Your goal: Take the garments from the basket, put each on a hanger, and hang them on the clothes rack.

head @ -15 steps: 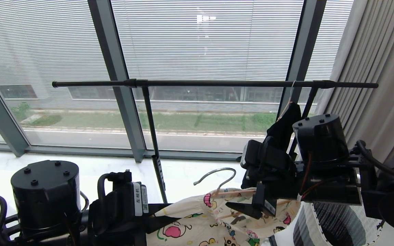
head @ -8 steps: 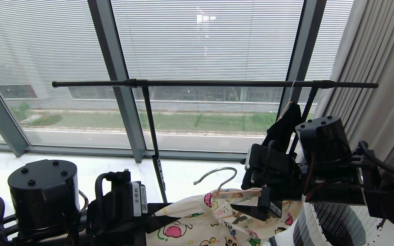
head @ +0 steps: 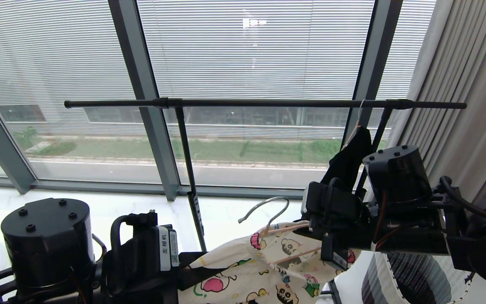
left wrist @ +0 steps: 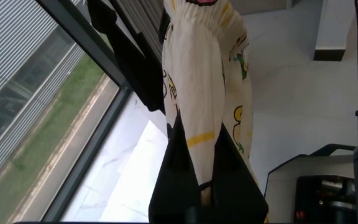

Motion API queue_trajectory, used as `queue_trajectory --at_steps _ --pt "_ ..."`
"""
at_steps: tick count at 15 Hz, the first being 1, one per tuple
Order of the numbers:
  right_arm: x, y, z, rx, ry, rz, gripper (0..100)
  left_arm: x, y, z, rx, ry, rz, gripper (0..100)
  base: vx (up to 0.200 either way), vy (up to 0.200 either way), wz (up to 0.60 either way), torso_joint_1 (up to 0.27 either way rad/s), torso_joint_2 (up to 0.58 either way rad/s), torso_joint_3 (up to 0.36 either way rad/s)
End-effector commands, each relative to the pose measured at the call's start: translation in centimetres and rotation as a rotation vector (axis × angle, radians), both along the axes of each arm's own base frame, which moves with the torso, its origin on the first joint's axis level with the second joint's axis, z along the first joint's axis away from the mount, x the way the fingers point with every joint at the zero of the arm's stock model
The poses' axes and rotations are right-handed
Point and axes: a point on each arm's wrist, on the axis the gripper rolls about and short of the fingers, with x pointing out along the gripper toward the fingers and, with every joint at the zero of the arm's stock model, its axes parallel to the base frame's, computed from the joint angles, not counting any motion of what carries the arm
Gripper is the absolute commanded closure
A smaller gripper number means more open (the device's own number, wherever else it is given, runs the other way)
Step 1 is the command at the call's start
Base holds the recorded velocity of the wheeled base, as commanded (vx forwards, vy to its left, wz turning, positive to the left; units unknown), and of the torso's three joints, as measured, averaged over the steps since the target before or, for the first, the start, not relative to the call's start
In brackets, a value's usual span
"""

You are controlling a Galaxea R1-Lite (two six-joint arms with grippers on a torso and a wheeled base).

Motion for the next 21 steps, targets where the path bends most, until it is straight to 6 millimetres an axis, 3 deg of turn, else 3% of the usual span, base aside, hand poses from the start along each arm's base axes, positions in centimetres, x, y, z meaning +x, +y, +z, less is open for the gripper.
queue_trajectory --at_steps 1,2,7,12,14,21 --pt "0.0 0.0 0.1 0.006 -0.006 0.000 100 -0.1 0.0 -0.1 0.002 0.001 -0.005 100 0.000 0.000 0.00 0.000 0.00 0.000" --pt "0.0 0.1 0.1 0.010 -0.012 0.002 100 -0.2 0.0 -0.1 0.003 0.003 -0.006 0 0.000 0.000 0.00 0.000 0.00 0.000" --pt "-0.3 -0.8 0.5 0.043 -0.072 0.001 100 0.5 0.7 -0.2 0.020 -0.003 0.096 0 0.000 0.000 0.00 0.000 0.00 0.000" --pt "0.7 -2.7 1.2 0.055 -0.095 -0.075 100 2.2 4.7 -0.1 0.014 0.004 0.350 0 0.000 0.000 0.00 0.000 0.00 0.000" --pt "1.4 -3.4 1.5 0.071 -0.113 -0.109 100 1.8 6.0 -0.3 0.014 0.010 0.398 0 0.000 0.000 0.00 0.000 0.00 0.000" --pt "2.1 -4.7 2.6 0.130 -0.131 -0.184 100 -1.0 7.6 -3.1 0.060 0.113 0.445 0 0.000 0.000 0.00 0.000 0.00 0.000"
